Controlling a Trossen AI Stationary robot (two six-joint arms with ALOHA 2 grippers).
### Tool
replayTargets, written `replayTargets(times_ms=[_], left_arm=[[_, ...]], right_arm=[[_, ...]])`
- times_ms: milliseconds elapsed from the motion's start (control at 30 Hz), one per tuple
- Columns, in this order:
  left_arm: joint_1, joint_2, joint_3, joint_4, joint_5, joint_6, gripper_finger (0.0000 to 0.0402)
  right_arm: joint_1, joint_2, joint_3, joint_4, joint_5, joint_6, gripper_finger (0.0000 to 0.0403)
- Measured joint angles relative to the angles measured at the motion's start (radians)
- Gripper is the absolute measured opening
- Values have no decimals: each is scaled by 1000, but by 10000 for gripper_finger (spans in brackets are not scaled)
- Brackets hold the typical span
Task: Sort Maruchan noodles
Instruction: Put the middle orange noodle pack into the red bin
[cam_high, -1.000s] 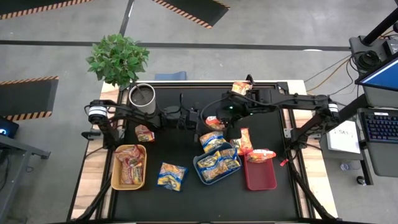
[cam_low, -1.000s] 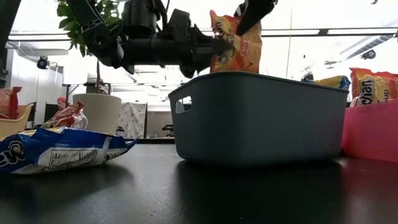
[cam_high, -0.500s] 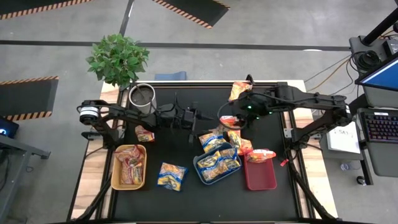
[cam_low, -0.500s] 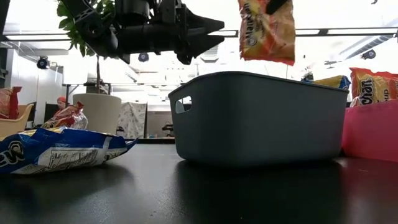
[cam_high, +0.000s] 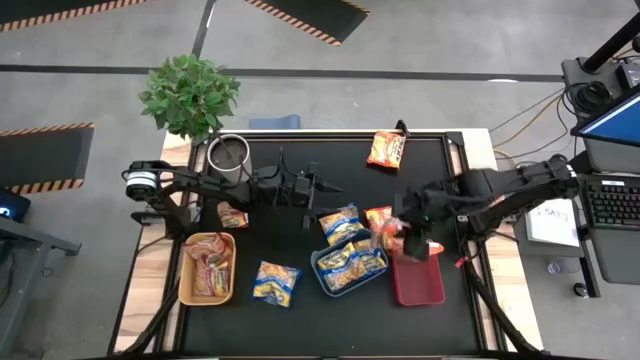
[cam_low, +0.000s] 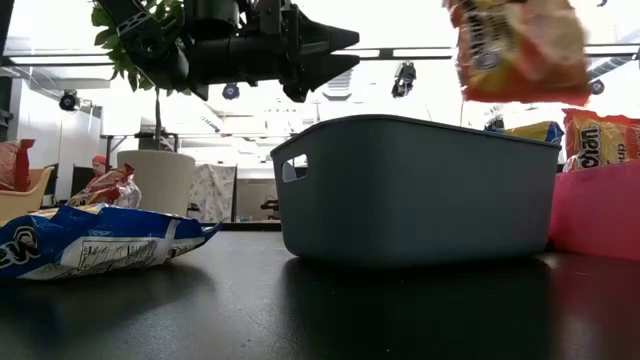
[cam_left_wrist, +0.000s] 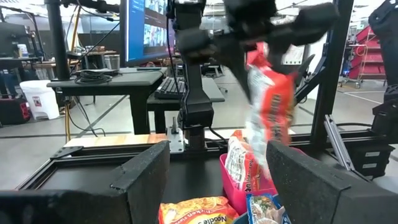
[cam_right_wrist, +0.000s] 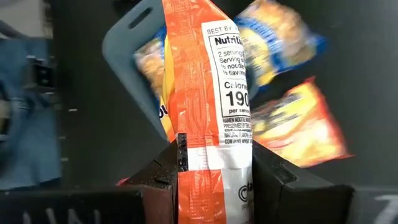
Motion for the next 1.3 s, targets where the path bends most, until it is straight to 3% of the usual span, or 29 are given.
replayTargets(times_ms=[167,333,567,1100,1300], left_arm=[[0,0,-1,0,0,-7,251],[-2,0,-1,0,0,-23,251],[-15,0,-2,0,0,-39,251],[-83,0,-2,14,0,-48,251],[-90,0,-2,34,0,-48,251]], right_arm=[[166,-78,-137,153,3,215,107],[293,-144,-234,289,73,344,107],[441,-159,-395,299,83,441,107],[456,-165,-446,195,128,403,107],[458,-164,-392,164,104,406,107]])
